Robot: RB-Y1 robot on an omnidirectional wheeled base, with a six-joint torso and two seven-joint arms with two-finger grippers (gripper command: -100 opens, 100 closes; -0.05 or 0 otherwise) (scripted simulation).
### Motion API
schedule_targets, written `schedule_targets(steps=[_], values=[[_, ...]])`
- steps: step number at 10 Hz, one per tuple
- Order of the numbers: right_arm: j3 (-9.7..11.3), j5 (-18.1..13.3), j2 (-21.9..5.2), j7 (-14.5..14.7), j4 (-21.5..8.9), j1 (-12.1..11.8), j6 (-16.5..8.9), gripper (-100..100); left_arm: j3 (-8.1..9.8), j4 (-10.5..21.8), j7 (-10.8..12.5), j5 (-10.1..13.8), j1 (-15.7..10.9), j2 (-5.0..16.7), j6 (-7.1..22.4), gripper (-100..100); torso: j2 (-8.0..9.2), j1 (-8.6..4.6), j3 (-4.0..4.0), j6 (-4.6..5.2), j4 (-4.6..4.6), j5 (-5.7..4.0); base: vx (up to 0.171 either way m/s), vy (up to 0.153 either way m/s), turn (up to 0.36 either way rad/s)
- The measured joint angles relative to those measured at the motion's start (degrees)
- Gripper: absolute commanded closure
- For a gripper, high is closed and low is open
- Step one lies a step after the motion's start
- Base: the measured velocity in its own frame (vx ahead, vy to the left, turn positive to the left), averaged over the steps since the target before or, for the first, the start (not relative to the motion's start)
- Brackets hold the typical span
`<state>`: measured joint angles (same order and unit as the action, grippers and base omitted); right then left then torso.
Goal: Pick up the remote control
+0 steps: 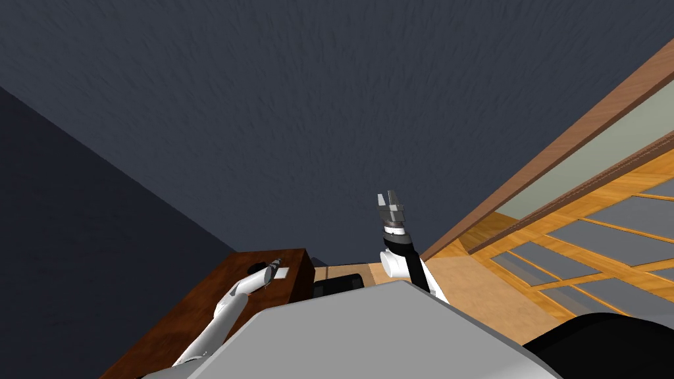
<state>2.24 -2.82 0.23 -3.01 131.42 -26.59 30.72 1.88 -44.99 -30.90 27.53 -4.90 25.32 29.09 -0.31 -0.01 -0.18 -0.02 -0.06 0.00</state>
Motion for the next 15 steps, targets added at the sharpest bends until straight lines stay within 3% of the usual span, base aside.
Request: schedule_targets(steps=[4, 5, 7, 10, 11, 12, 15], values=[[0.00, 0.00, 0.00, 0.00, 0.00, 0.00, 0.00, 0, -0.21, 5.90, -2.67, 2.18, -1.82, 0.72, 4.88, -100, 0.02, 0.05, 0.00, -0.01, 0.00, 0.01, 0.076, 0.015, -0.009], [0.00, 0.00, 0.00, 0.00, 0.00, 0.00, 0.00, 0, -0.28, 4.88, -2.15, 1.70, -1.08, 0.87, 7.19, -100, 0.03, 0.06, 0.01, -0.02, 0.00, 0.01, 0.062, 0.012, 0.003], [0.00, 0.00, 0.00, 0.00, 0.00, 0.00, 0.00, 0, -0.35, 8.42, -3.70, 3.10, -2.75, 0.98, 7.03, -100, 0.15, 0.01, 0.08, -0.01, 0.02, 0.00, 0.029, 0.003, -0.001], [0.00, 0.00, 0.00, 0.00, 0.00, 0.00, 0.00, 0, -0.55, 11.28, -4.78, 3.92, -3.45, 1.22, 8.66, -100, 0.08, 0.02, 0.04, -0.01, 0.01, 0.00, 0.050, 0.007, 0.001], [0.00, 0.00, 0.00, 0.00, 0.00, 0.01, 0.00, 0, -0.55, 11.45, -4.90, 3.97, -3.51, 1.22, 8.75, 0, 0.18, 0.01, 0.09, -0.01, 0.03, 0.00, 0.005, 0.001, 0.000], [0.00, 0.00, 0.00, 0.00, 0.00, 0.01, 0.00, 0, -0.55, 11.42, -4.89, 3.96, -3.51, 1.22, 8.74, -100, 0.26, -0.01, 0.14, -0.01, 0.05, 0.00, 0.020, 0.047, -0.059], [0.00, 0.00, 0.00, 0.00, 0.00, 0.01, 0.00, 0, -0.90, 14.62, -2.98, 1.80, -3.78, -1.44, 5.14, -100, 0.28, 0.11, 0.15, -0.01, 0.04, 0.04, 0.014, 0.040, -0.045]])
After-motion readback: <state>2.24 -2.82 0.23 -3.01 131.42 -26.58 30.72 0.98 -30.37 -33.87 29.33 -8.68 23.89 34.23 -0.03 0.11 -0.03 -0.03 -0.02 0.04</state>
